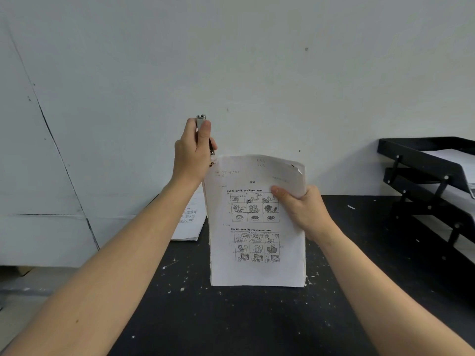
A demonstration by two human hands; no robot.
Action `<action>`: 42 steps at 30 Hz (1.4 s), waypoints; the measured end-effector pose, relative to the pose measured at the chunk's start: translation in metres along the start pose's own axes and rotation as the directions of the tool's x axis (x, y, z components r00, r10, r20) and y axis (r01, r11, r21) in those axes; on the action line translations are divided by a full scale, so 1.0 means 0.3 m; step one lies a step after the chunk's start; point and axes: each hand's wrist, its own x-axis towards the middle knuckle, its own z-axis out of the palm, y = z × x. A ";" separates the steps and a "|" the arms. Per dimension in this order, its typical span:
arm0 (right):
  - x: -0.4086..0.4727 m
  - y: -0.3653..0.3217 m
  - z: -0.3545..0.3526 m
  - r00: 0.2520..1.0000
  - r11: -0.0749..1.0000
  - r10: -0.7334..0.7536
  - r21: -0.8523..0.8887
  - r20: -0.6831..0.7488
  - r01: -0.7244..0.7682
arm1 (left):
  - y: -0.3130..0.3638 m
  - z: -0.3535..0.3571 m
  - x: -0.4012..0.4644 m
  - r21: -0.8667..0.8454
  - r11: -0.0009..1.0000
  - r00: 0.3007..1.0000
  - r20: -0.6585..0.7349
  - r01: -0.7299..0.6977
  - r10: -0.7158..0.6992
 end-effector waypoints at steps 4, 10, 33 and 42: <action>0.001 0.000 -0.001 1.000 1.000 0.007 -0.006 -0.003 -0.007 | 0.011 -0.006 0.000 0.027 0.997 0.996 0.054 -0.067 0.065; 0.002 -0.002 0.004 1.000 1.000 0.012 -0.027 -0.010 -0.012 | 0.045 -0.006 0.034 0.039 0.995 0.988 0.134 -0.088 0.082; -0.008 0.003 -0.001 1.000 1.000 -0.015 -0.009 0.003 0.015 | 0.030 0.040 0.003 0.049 0.999 0.982 0.185 0.022 -0.031; -0.013 -0.001 0.008 1.000 0.998 -0.030 -0.051 -0.010 0.029 | 0.063 0.022 0.034 -0.003 0.999 0.965 0.259 0.033 -0.031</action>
